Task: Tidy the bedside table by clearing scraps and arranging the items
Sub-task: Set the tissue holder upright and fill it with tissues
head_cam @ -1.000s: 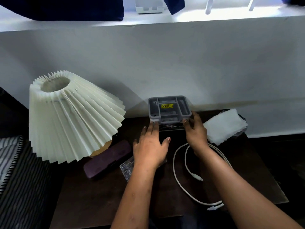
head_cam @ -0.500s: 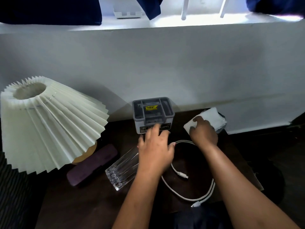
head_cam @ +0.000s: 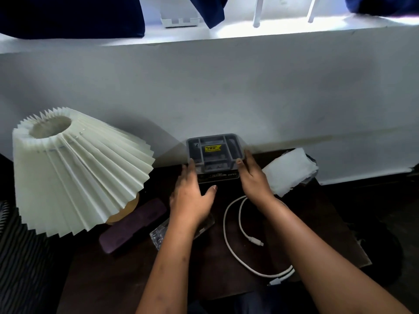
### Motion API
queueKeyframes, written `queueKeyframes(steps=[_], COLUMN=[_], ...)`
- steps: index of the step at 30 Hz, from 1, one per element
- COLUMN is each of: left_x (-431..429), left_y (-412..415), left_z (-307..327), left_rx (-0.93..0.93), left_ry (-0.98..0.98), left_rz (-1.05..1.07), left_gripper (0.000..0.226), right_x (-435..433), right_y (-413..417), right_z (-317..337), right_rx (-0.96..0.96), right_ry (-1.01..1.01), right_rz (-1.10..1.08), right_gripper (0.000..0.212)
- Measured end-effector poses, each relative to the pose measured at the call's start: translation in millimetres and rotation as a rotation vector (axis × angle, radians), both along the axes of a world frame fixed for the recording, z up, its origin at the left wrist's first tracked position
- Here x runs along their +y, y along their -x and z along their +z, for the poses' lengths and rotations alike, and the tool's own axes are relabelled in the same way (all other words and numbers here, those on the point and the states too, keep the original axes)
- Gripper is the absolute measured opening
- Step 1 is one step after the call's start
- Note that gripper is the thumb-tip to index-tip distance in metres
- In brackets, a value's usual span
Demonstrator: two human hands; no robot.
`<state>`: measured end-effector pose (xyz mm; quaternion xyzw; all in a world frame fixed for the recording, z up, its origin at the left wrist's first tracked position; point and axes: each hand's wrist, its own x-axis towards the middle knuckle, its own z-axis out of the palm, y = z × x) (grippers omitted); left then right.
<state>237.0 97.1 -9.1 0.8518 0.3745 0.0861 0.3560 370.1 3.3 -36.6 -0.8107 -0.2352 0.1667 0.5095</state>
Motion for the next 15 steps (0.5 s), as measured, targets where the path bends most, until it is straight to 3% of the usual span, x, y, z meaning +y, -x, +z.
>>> queueKeyframes(steps=[5, 12, 15], left_x=[3, -18, -23], left_y=[1, 6, 13], left_z=[1, 13, 16], left_rx=[-0.072, 0.007, 0.017], left_ry=[0.048, -0.114, -0.193], left_rz=[0.024, 0.01, -0.007], left_gripper=[0.072, 0.056, 0.046], right_x=[-7, -22, -26], right_y=[2, 13, 21], right_z=[-6, 4, 8], right_rx=[0.133, 0.08, 0.04], right_ry=[-0.121, -0.003, 0.115], right_rz=[-0.037, -0.084, -0.099], right_gripper=[0.044, 0.038, 0.045])
